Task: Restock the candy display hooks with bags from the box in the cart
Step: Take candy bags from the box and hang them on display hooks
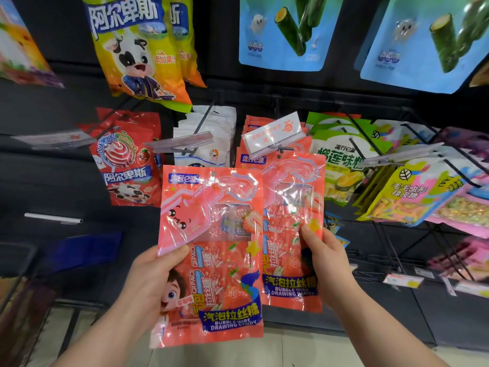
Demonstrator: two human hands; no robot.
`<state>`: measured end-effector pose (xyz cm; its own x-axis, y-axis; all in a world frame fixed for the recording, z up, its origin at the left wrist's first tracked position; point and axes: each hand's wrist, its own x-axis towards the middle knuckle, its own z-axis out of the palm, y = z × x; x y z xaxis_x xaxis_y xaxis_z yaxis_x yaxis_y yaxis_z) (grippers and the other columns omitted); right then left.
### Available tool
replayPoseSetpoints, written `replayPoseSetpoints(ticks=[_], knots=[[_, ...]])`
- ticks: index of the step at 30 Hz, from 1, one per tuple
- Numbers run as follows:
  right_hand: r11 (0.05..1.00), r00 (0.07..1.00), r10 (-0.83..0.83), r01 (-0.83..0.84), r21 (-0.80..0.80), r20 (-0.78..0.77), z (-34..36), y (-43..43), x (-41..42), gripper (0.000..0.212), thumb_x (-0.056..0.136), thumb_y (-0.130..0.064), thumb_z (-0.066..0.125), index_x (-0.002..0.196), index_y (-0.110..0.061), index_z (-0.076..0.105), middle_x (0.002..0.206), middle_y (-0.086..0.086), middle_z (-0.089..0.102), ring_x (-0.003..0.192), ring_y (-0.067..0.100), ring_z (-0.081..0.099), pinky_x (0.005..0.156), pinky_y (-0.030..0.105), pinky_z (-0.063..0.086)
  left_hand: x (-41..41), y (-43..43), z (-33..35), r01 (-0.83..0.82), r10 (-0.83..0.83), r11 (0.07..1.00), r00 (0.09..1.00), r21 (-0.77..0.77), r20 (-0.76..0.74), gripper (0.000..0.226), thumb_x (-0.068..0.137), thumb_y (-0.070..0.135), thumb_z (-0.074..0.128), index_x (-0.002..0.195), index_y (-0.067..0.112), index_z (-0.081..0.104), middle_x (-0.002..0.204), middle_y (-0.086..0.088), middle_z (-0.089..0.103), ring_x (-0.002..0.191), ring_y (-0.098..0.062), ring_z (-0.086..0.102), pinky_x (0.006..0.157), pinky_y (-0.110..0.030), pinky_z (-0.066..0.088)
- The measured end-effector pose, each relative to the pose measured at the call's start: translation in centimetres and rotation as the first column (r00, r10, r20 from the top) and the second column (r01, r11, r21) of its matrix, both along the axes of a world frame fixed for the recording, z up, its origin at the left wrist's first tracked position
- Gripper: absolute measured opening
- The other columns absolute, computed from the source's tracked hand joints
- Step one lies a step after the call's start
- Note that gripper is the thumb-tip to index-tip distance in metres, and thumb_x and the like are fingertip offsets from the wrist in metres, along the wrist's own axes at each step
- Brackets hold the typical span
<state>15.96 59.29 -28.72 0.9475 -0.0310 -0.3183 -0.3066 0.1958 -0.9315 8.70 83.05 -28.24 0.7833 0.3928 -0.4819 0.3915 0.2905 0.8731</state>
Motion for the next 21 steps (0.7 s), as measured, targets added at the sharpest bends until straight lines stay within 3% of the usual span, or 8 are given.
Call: replayPoseSetpoints(ticks=[4, 10, 14, 18, 21], knots=[[1.0, 1.0, 0.005, -0.005, -0.011, -0.015, 0.3, -0.1, 0.0, 0.013, 0.095, -0.026, 0.056, 0.09, -0.015, 0.063, 0.074, 0.008, 0.07, 0.067, 0.026, 0.067, 0.072, 0.045, 0.057, -0.2, 0.1, 0.3, 0.005, -0.005, 1.0, 1.0, -0.004, 0.005, 0.022, 0.084, 0.017, 0.068, 0.102, 0.004, 0.065, 0.086, -0.017, 0.075, 0.079, -0.038, 0.072, 0.073, -0.046, 0.057], [0.996, 0.999, -0.026, 0.024, -0.081, -0.021, -0.2, 0.3, 1.7, 0.019, 0.093, -0.028, 0.059, 0.09, -0.009, 0.059, 0.072, 0.011, 0.059, 0.069, 0.03, 0.053, 0.066, 0.042, 0.045, 0.1, -0.3, 0.4, -0.021, 0.021, 1.0, 1.0, -0.016, 0.014, 0.02, 0.085, 0.012, 0.067, 0.101, 0.001, 0.064, 0.087, -0.022, 0.074, 0.075, -0.037, 0.071, 0.066, -0.039, 0.057], [0.99, 0.999, -0.047, 0.044, -0.134, -0.02, -0.4, 0.9, 3.8, 0.018, 0.093, -0.027, 0.058, 0.084, -0.012, 0.057, 0.07, 0.006, 0.059, 0.061, 0.024, 0.057, 0.06, 0.035, 0.049, 0.6, -0.7, 0.3, -0.002, 0.002, 1.0, 1.0, -0.023, 0.012, 0.019, 0.086, 0.013, 0.066, 0.101, 0.001, 0.064, 0.083, -0.019, 0.075, 0.071, -0.034, 0.072, 0.061, -0.037, 0.057], [0.98, 0.998, -0.062, 0.063, -0.186, 0.009, -0.8, 1.2, 6.5, 0.016, 0.093, -0.027, 0.057, 0.086, -0.013, 0.059, 0.084, 0.01, 0.061, 0.078, 0.027, 0.059, 0.078, 0.046, 0.054, 1.6, -1.2, -0.4, 0.011, -0.012, 0.999, 1.0, -0.032, -0.008, 0.019, 0.087, 0.012, 0.066, 0.102, 0.001, 0.064, 0.084, -0.02, 0.075, 0.075, -0.036, 0.072, 0.064, -0.039, 0.057], [0.978, 0.998, -0.067, 0.067, -0.197, 0.007, -1.4, 1.3, 8.5, 0.012, 0.094, -0.027, 0.056, 0.086, -0.018, 0.059, 0.089, 0.008, 0.065, 0.084, 0.028, 0.062, 0.085, 0.046, 0.053, 2.2, -1.4, -0.8, 0.028, -0.028, 0.999, 0.999, -0.035, -0.02, 0.018, 0.087, 0.012, 0.066, 0.101, 0.002, 0.064, 0.083, -0.019, 0.075, 0.076, -0.036, 0.072, 0.066, -0.04, 0.056]])
